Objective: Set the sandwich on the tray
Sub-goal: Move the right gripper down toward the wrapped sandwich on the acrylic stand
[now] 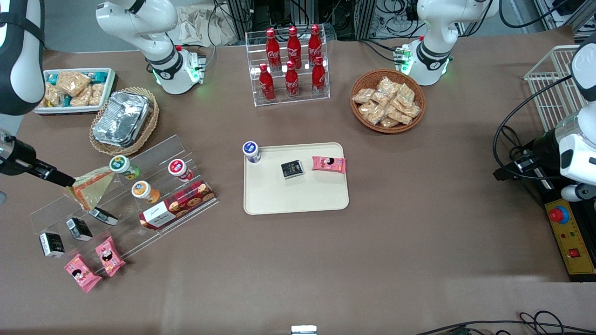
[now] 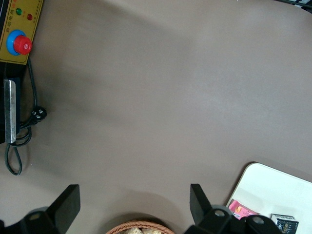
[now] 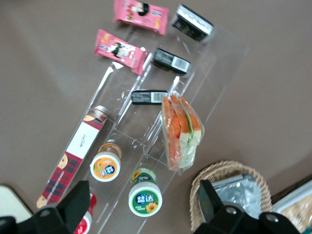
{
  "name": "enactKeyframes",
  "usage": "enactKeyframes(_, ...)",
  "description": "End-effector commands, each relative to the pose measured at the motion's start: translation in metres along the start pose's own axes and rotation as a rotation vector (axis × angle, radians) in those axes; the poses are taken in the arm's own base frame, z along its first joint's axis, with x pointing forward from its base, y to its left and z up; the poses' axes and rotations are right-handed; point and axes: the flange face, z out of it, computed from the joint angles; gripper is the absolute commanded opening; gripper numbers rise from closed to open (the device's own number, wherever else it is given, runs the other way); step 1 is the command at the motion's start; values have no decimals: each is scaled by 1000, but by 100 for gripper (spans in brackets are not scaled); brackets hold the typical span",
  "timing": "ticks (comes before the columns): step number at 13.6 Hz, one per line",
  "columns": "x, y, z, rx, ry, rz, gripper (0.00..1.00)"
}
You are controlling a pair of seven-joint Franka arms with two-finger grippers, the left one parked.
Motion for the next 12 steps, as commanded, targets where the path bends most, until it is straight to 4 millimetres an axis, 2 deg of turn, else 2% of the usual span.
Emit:
enactKeyframes(1,7,18,13,27,-44,101,100)
enactKeyframes(5,16,34,34,33,-35,99,100)
enactKeyframes(7,21,44,52,38,-25,97,100)
enactKeyframes(10,26,47,74,32,-31,10,100)
enactKeyframes(12,31,53,86,31,-31,16,100)
